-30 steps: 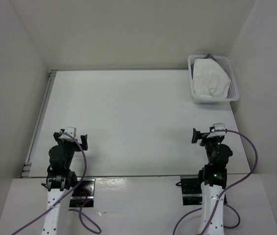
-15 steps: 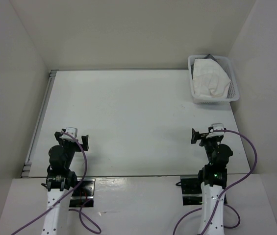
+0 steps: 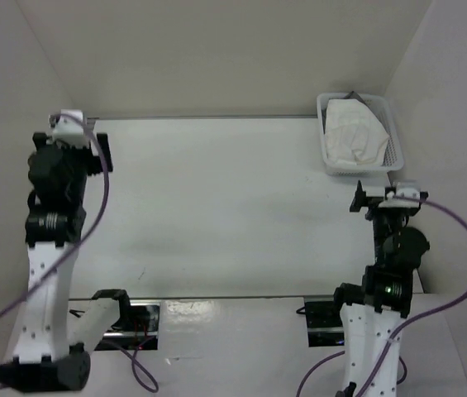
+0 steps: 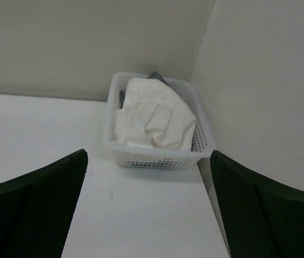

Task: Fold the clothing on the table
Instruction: Grab the skirt from the pile

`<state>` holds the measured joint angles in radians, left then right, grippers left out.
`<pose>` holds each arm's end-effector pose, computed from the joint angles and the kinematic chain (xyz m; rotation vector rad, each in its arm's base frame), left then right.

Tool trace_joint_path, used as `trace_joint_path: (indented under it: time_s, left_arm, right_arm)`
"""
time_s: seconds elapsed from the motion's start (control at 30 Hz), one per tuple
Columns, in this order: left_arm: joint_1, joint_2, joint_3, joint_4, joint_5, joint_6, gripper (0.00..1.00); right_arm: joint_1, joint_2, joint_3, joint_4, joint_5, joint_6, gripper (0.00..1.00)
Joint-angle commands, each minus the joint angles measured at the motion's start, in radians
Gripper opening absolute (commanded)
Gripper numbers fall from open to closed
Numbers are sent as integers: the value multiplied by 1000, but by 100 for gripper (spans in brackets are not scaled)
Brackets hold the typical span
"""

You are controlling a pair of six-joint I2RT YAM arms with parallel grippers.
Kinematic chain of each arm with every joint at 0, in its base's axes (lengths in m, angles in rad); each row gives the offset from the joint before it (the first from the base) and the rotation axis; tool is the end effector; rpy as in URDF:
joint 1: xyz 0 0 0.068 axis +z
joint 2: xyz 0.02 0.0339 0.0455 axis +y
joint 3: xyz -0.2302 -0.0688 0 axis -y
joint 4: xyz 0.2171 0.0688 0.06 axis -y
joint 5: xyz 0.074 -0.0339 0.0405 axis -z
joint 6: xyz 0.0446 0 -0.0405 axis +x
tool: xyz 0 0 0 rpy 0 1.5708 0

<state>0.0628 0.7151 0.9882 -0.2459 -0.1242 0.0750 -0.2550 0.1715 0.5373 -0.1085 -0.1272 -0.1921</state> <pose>0.1566 0.0154 0.3840 -0.0892 1.5448 0.2050 0.0874 -0.0169 0.3166 -0.0673 1.3198 -0.2969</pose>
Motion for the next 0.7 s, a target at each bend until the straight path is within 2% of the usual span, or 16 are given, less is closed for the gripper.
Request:
trace_joint_path:
  time_s: [0.0,0.07,0.13,0.27,0.4,0.5,0.67]
  left_arm:
    - [11,340,293,-235,-112,-23,100]
    - [11,523,424,-390,-71,-37,100]
    - [11,681,582,-536,-26,23,100]
    - [60,852,661,-661,-6,-44,100]
    - [72,825,529,-534,-60,-55,100]
    - [72,753,475,-466,-28,-64,100]
    - [72,719,399,-446,-31,-92,100]
  right_arm:
    - [-6,300,137,-169,46,-18,98]
    - [-6,420,255,-230,70,-18,98]
    - [-6,561,350,-293,112,6,98]
    - [25,712,463,-318,213,46,98]
    - [34,900,552,-355,228,37,98]
    - [34,1000,628,-385,220,21,98]
    - [131,1219,750,-331,277,28,98]
